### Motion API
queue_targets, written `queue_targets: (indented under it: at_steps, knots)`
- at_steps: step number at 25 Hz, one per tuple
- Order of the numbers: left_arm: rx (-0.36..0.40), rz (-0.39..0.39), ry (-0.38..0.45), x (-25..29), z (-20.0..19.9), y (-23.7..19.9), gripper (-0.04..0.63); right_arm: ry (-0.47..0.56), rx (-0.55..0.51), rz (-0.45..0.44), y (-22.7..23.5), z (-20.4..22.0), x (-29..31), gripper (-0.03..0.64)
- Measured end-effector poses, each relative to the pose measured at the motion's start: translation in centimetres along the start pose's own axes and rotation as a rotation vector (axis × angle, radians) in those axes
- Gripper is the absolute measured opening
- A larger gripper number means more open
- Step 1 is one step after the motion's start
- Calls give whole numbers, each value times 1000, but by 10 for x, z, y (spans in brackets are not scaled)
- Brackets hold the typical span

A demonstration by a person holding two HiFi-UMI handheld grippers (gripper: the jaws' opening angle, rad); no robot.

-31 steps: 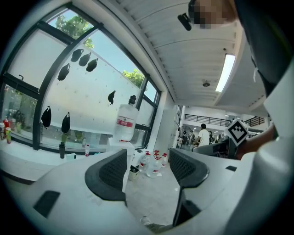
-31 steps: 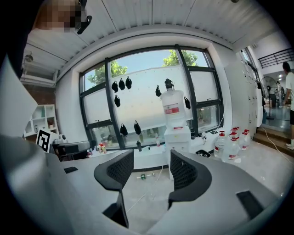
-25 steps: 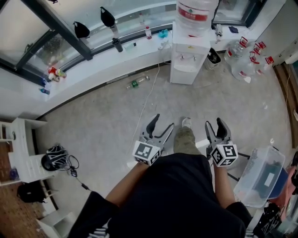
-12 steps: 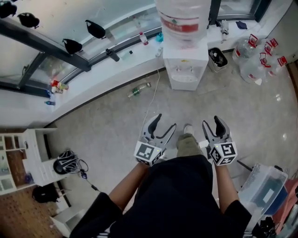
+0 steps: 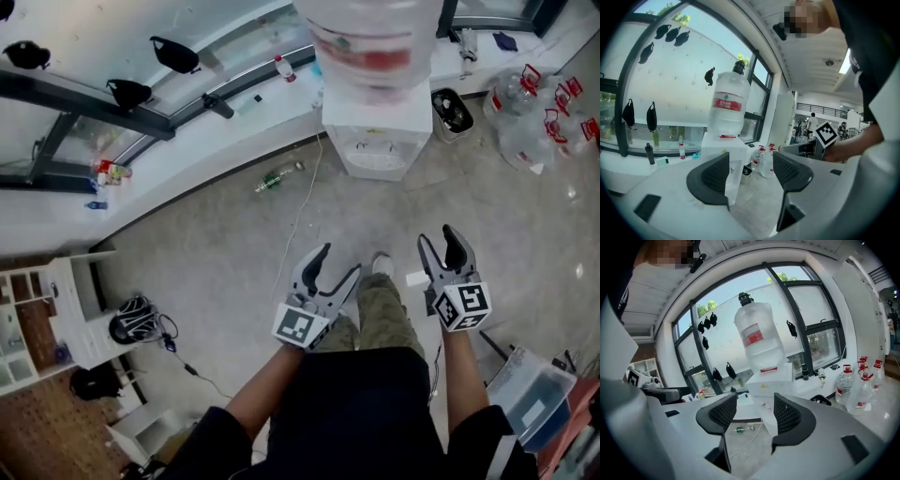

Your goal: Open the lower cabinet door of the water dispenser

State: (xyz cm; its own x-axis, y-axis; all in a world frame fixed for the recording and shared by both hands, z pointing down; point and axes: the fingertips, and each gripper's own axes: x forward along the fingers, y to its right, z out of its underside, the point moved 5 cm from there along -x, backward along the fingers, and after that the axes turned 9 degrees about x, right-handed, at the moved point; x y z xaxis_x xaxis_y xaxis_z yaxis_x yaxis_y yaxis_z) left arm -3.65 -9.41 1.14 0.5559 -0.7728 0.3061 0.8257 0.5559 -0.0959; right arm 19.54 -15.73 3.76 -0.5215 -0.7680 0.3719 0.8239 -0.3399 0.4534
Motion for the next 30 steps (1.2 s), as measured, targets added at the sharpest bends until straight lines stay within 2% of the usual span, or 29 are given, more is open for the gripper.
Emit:
queue_targets:
  at_steps: [2,4,8,14,20,23,28,30]
  knots:
    - [-5,-11,-3,12,11,-13,268,3,-16,8,13,10,18,215]
    - [-9,-22,30,18,20,-22,268,-9,-22,16,20,27,30,216]
    - [-17,-32,37,19,45,-39,268,21,3,42,16,54,44,219]
    - [-13,-67,37,22,95,-66,268,3,-54,51,9,99,76,219]
    - [-44,-128,0,41,172,-100,268,2,-58,56,27,162,120,219]
    - [-72,-151,8,65,214,-114,268,15,-38,81,49,197,145,219]
    - [-53,-120,-9,115,283,-120,268,134,-4,196,86,233,173,219]
    - [-36,-104,-21,129,300,-120,268,142,7,223,95,243,181,219]
